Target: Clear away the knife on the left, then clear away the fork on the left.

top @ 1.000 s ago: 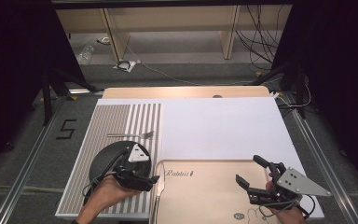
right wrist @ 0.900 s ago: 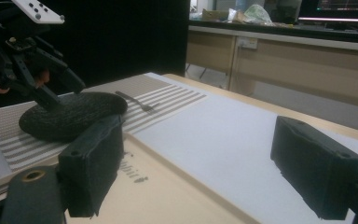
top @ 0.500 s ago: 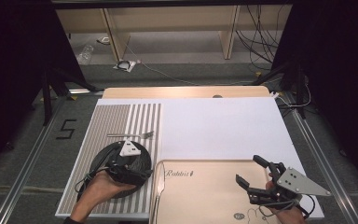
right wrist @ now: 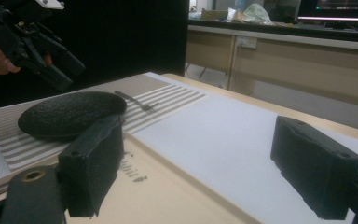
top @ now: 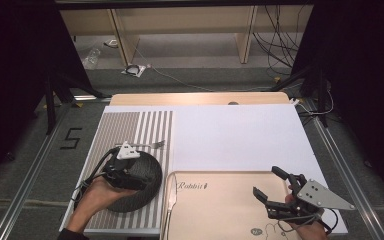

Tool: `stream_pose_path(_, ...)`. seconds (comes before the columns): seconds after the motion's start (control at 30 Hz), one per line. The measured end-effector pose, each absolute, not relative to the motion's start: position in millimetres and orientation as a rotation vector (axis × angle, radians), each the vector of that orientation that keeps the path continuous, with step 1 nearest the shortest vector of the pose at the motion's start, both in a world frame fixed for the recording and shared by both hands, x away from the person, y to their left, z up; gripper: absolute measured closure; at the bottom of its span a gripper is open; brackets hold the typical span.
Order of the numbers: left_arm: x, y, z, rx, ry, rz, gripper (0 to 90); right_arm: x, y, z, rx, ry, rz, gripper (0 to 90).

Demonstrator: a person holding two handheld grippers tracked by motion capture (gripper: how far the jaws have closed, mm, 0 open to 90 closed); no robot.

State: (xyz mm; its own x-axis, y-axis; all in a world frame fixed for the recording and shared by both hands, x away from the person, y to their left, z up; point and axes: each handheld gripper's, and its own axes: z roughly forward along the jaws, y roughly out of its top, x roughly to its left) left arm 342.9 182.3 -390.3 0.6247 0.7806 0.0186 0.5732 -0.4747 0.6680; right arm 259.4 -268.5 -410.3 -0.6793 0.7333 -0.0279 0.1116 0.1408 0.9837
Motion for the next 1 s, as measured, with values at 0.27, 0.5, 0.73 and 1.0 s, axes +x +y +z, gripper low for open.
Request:
stream_pose_path(0.27,349,193,-392,2.199,1.093,0.441,19.7,259,-268,-410,0.811,1.915,1.572,18.0)
stream_pose_path(0.5,356,201,-393,2.187,1.121,0.453,19.7,260,-268,-410,0.812,1.912,1.576,18.0)
stream_pose_path(0.73,362,205,-391,2.180,1.130,0.470,19.7,261,-269,-411,0.828,1.910,1.578,18.0)
stream_pose_path(1.0,377,211,-390,2.197,1.143,0.508,20.0,259,-269,-410,0.831,1.905,1.574,18.0)
